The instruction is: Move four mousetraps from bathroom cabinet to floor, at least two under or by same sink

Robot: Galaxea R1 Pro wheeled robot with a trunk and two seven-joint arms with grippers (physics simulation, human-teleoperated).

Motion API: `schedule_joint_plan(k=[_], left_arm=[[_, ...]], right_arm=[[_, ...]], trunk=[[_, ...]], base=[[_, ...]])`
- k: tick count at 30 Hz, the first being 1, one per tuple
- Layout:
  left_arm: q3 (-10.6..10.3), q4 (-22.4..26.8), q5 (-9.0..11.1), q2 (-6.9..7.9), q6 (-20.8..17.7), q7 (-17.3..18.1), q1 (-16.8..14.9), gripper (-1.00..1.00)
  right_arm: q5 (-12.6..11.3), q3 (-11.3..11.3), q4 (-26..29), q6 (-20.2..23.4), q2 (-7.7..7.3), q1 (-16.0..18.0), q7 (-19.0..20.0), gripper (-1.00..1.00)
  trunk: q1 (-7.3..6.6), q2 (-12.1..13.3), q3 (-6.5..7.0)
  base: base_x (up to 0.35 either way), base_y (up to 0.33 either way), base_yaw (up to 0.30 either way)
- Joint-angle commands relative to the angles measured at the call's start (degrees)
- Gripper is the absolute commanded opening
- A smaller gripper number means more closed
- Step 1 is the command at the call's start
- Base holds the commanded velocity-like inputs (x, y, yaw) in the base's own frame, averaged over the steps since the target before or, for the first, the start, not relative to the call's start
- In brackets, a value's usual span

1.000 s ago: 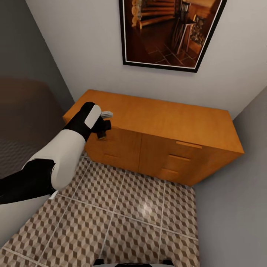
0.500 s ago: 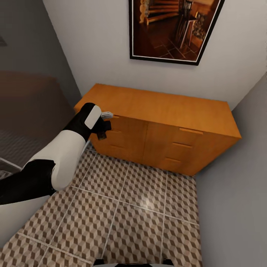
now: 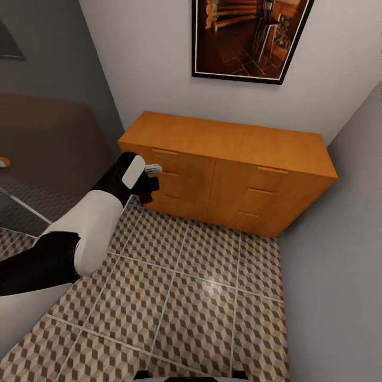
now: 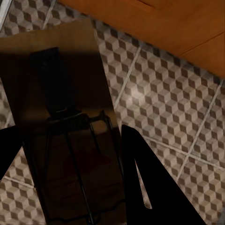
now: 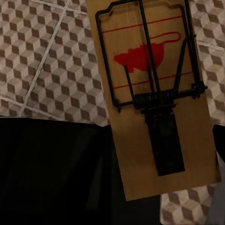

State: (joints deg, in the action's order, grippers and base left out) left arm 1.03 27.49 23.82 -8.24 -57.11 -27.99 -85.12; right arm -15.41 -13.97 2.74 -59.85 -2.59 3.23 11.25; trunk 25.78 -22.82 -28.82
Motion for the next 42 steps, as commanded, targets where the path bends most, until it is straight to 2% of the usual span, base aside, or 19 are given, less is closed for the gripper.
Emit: schedule_joint_plan(k=[1, 6, 10, 15, 17, 19, 20, 25, 26, 28, 30, 31, 36, 39, 42], left_arm=[[0.11, 0.01, 0.35, 0.03, -0.15, -0.25, 0.24, -1.0], [0.08, -0.07, 0.33, 0.14, -0.01, 0.04, 2.04, -1.0], [-0.14, -0.19, 0.21, 0.17, 6.09, 0.4, 6.97, -1.0], [-0.36, -0.07, 0.13, 0.22, 8.44, 0.52, 12.09, -1.0], [-0.52, -0.04, 0.1, 0.25, 10.54, 0.57, 14.51, -1.0], [-1.38, -0.08, 0.09, 0.46, 13.78, 0.66, 16.42, -1.0], [-3.42, -0.15, 0.09, 0.75, 17.21, 1.0, 18.33, -1.0], [-12.69, -0.76, 0.08, 2.51, 26.11, 3.45, 24.97, -1.0], [-14.32, -2.13, 0.08, 2.82, 29.41, 3.79, 26.67, -1.0], [-15.41, -5.32, 0.08, 3.01, 34.76, 4.44, 28.32, -1.0], [-16.05, -9.87, 0.07, 3.13, 40.36, 6.78, 29.15, -1.0], [-16.31, -14.3, -0.06, 3.18, 44.12, 10.03, 29.56, -1.0], [-16.55, -26.01, -1.14, 4.35, 53.19, 19.21, 30.4, -1.0], [-16.58, -28.41, -1.68, 5.61, 56.19, 21.36, 33.73, -1.0], [-16.89, -28.71, -1.89, 6.23, 61.89, 21.81, 37.43, -1.0]], right_arm=[[-0.7, -0.27, -0.01, -0.15, -0.03, 0.02, 0.55, -1.0], [-0.74, -0.27, -0.01, -0.15, -0.05, 0.02, 0.53, -1.0], [-0.76, -0.27, 0.02, -0.15, -0.05, 0.02, 0.52, -1.0], [-0.76, -0.27, 0.02, -0.15, -0.07, 0.02, 0.51, -1.0], [-0.76, -0.27, 0.01, -0.15, -0.11, 0.02, 0.52, -1.0], [-0.76, -0.27, 0.0, -0.15, -0.12, 0.02, 0.52, -1.0], [-0.76, -0.27, -0.01, -0.15, -0.13, 0.02, 0.51, -1.0], [-0.72, -0.27, 0.03, -0.15, -0.15, 0.02, 0.24, -1.0], [-0.72, -0.27, 0.05, -0.15, -0.19, 0.02, -0.15, -1.0], [-0.72, -0.27, 0.07, -0.15, -0.21, 0.02, -0.89, -1.0], [-0.69, -0.27, 0.12, -0.15, -0.27, 0.02, -1.72, -1.0], [-0.7, -0.25, 0.18, -0.15, -0.29, 0.02, -2.26, -1.0], [-0.74, -0.26, 1.0, -0.15, -0.37, 0.02, -3.52, -1.0], [-0.69, -0.25, 3.99, 0.41, -1.06, 0.02, -4.49, -1.0], [-0.68, -0.26, 8.27, 6.27, -2.32, 0.02, -5.06, -1.0]], trunk=[[0.0, -0.1, -0.08], [0.0, -0.1, -0.08], [0.0, -0.1, -0.08], [0.0, -0.1, -0.08], [0.0, -0.1, -0.08], [0.0, -0.1, -0.08], [0.0, -0.1, -0.08], [0.0, -0.1, -0.08], [0.0, -0.1, -0.08], [0.0, -0.1, -0.08], [0.0, -0.1, -0.08], [0.0, -0.1, -0.08], [0.0, -0.1, -0.08], [0.0, -0.1, -0.08], [0.0, -0.1, -0.08]], base=[[-0.22, 0.029, 0.0], [-0.071, 0.009, 0.0], [-0.007, 0.001, 0.0], [-0.001, 0.0, 0.0], [0.0, 0.0, 0.0], [0.0, 0.0, 0.0], [0.0, 0.0, 0.0], [0.0, 0.0, 0.0], [0.0, 0.0, 0.0], [0.0, 0.0, 0.0], [0.0, 0.0, 0.0], [0.0, 0.0, 0.0], [0.0, 0.0, 0.0], [0.0, 0.0, 0.0], [0.0, 0.0, 0.0]])
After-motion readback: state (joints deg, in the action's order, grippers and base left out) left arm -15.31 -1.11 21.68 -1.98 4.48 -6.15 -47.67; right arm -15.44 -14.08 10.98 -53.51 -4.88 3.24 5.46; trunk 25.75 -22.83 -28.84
